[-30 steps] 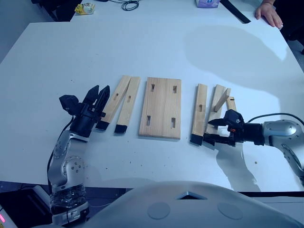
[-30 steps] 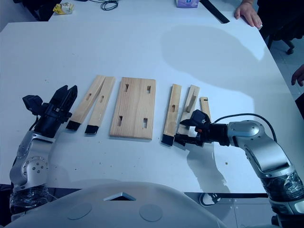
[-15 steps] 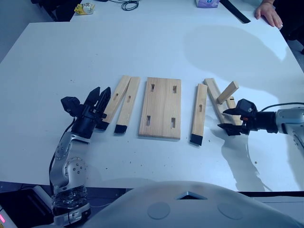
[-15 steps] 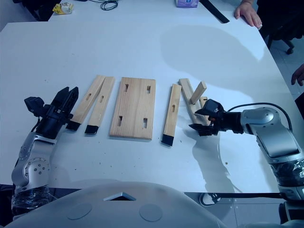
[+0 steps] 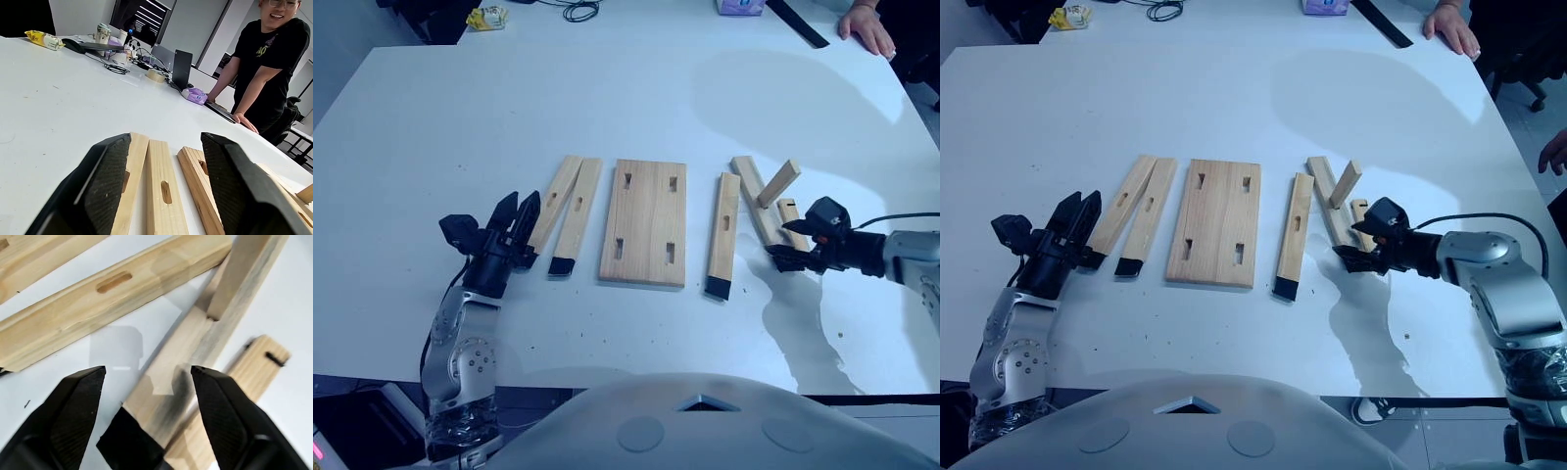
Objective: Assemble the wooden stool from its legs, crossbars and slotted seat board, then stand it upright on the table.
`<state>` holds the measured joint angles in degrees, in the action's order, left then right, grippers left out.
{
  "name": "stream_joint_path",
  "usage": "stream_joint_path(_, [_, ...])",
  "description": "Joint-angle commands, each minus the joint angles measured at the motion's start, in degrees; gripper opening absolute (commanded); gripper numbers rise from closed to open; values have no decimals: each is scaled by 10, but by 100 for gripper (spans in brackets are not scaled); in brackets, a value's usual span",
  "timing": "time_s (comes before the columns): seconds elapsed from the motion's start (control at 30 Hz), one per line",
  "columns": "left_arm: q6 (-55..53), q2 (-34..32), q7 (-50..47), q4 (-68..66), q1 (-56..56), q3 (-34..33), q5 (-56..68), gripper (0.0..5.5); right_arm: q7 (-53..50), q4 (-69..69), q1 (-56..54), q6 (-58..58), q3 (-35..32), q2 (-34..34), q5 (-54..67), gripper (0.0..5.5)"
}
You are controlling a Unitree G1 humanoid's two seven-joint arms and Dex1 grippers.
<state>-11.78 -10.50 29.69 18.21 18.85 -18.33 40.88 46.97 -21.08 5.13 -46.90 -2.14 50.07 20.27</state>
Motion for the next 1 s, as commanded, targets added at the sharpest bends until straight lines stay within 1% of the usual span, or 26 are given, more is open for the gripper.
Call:
stream_joint_path(0.03, [1, 1, -8, 4, 2, 1, -4, 266, -76, -11, -4, -38, -3, -47, -12, 322])
stream_joint_path(0.17, [3, 3, -12, 6, 5, 0, -2, 266, -149, -16, -4, -63, 2, -96, -28, 322])
stream_joint_path(0.43, [-7, -6, -14, -2, -16, 4, 0, 266, -245, -41, 5, -110, 20, -179, -40, 322])
stream_joint_path(0.6, [-16, -15, -10, -10, -32, 5, 2, 266, -300, -43, -8, -125, 9, -232, -48, 322])
stream_joint_path(0.83, [-17, -13, -9, -9, -31, 3, 1, 266, -305, -48, -13, -90, -19, -226, -54, 322])
stream_joint_path(1.0, [-9, -3, -10, -15, -32, 8, -4, 266, -299, -35, -10, -60, -22, -223, -62, 322])
